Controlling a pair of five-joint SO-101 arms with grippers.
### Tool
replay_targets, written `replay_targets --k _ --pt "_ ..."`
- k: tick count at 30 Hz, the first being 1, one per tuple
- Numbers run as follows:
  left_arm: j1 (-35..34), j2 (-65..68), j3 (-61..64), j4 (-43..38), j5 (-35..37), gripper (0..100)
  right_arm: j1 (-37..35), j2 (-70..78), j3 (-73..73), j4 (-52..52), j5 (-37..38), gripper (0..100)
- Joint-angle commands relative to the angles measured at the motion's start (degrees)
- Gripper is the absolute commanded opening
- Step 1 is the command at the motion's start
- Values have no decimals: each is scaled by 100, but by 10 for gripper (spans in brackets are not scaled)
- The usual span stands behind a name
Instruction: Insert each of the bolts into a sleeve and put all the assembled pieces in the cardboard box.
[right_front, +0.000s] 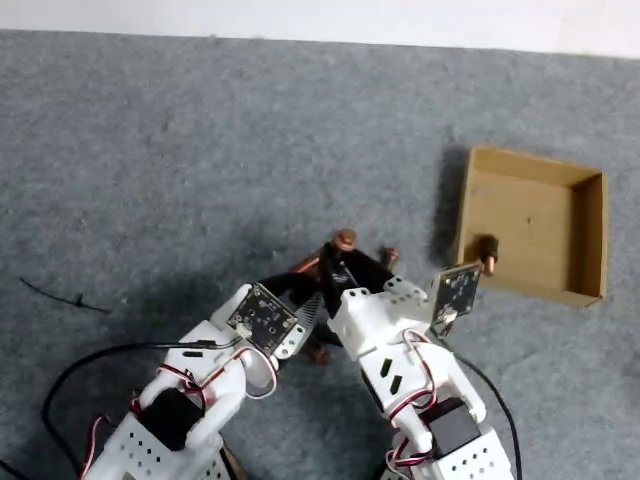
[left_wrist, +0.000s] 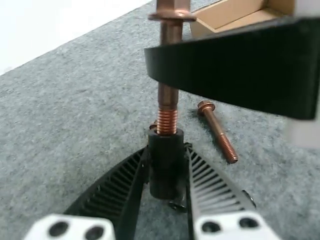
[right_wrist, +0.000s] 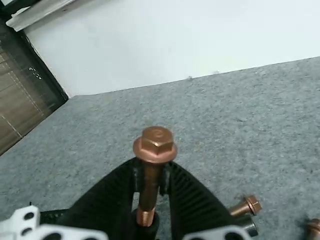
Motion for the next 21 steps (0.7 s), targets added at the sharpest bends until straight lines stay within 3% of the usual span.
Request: replay_targets --k 1,13,17,21 --pt "-145 -110 -268 -35 62 5 -101 -66 119 4 -9 8" --pt "-154 -110 -409 -18 62 5 -338 -66 391 -4 35 8" --pt "-163 -110 -453 -18 62 5 -532 -66 400 -4 642 5" --pt "-163 -110 -488 -9 62 5 -567 -66 585 4 747 5"
